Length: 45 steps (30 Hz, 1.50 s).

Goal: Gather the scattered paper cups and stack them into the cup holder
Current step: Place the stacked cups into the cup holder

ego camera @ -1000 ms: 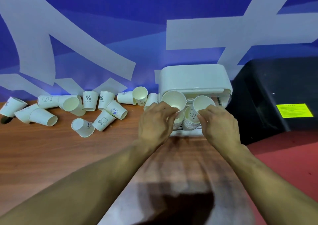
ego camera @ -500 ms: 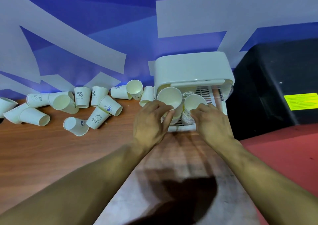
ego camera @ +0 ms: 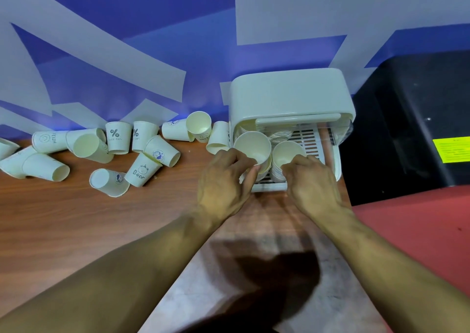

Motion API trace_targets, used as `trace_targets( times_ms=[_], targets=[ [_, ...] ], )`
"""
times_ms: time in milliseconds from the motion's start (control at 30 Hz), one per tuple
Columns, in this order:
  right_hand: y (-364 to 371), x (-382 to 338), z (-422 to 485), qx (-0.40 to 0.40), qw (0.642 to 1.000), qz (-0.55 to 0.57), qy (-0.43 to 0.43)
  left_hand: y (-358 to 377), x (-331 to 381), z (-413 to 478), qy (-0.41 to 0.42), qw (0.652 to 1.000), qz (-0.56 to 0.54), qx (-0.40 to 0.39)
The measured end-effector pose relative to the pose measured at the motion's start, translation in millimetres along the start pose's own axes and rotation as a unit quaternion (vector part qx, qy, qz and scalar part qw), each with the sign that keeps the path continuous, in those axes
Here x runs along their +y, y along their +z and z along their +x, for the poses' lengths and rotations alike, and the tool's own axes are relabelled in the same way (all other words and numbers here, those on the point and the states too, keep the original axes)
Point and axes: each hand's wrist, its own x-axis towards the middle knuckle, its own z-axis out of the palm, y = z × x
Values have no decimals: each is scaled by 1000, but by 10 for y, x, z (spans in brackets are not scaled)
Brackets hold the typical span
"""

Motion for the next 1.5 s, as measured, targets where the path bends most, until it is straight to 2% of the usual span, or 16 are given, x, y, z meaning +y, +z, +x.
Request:
trace_targets(
  times_ms=[433,700,900,1067,1200,1400,1500],
  targets=[
    [26,4,-17,23,999,41,16,219,-146,-35,-55,988,28,-142],
    [37,-15,1,25,998,42,30,241,-166,56,-93,978,9,-189],
    [42,-42,15,23,999,27,25,189,-81,103,-85,968,62,-226],
    [6,-119,-8,17,998,27,46,173,-35,46,-90,972,57,-210],
    [-95,-312,-6,101,994,39,32,181,-92,-5,-86,977,24,-193],
    [-171,-848,136,157,980,120,-31,56,-357,-67,-74,990,-70,-101],
    [-145,-1148,249,132,978,160,-34,-70,-576,-74,-111,987,-101,-62]
  ],
)
